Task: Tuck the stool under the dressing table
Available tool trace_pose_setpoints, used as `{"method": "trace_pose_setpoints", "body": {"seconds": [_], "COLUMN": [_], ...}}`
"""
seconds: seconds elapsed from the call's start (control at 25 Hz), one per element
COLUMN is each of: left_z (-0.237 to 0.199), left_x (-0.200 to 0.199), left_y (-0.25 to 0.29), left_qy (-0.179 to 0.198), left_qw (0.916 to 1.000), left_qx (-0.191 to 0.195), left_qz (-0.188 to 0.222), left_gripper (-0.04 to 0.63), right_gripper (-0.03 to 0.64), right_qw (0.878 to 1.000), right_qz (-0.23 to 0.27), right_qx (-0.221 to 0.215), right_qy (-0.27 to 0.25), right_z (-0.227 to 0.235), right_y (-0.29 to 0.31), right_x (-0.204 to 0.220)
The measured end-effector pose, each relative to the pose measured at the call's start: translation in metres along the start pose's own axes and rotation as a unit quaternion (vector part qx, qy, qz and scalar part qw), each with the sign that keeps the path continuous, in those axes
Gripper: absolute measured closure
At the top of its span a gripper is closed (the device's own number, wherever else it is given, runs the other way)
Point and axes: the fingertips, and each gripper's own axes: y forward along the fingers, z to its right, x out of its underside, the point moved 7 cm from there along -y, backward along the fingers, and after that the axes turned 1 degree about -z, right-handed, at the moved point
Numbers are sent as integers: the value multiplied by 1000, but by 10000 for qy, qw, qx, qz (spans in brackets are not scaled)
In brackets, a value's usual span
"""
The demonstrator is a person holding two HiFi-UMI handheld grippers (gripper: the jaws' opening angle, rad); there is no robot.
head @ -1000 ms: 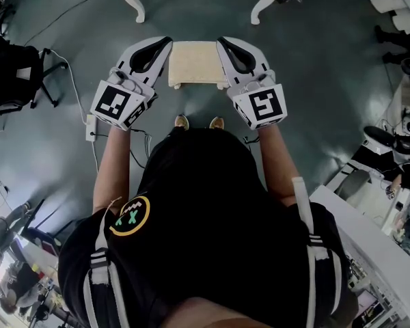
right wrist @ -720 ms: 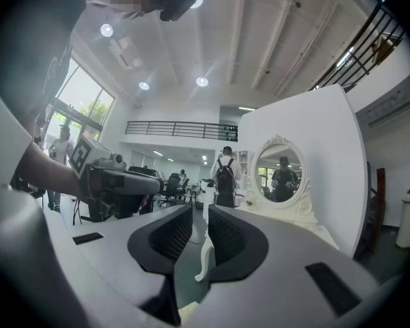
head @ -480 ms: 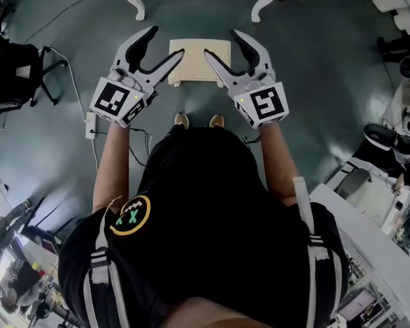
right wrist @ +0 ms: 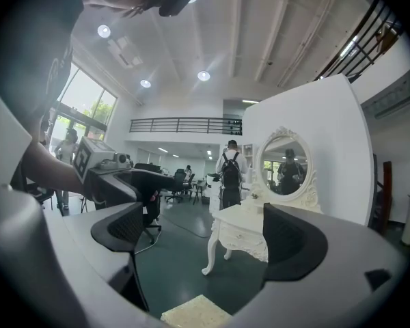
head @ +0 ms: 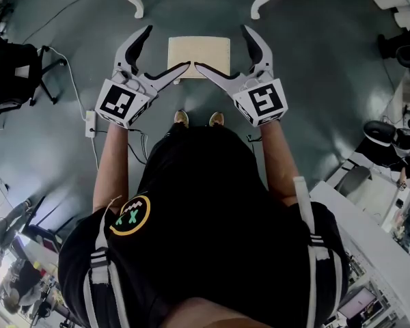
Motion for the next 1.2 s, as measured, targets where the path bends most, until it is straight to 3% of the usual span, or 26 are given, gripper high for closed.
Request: {"method": "trace_pose_setpoints", "body": {"seconds": [0.4,0.6,0.96,1.2], "left_z": [5,8,29,25], "left_x": [15,41,163,268], "left_y": [-1,5,23,51], "left_qy": [-179,-315,-725,-952], "left_qw": [9996,9985,9919,9863], "left_qx": [-15,-127,-318,-471], "left_qz": [-202,-435,-994,-1265], "left_gripper": [121,121,121,121], "right_gripper": [55,55,55,55], "right_qw": [9998,9987,9918,9817], "right_qz": [-184,-438,-1090,-1673], "right_qx": [11,68,19,188], "right_qy": [107,258,672,889], "right_z": [2,12,7,18], "right_y": [-3,-8,-6,17], "right_x": [14,45,174,287]}}
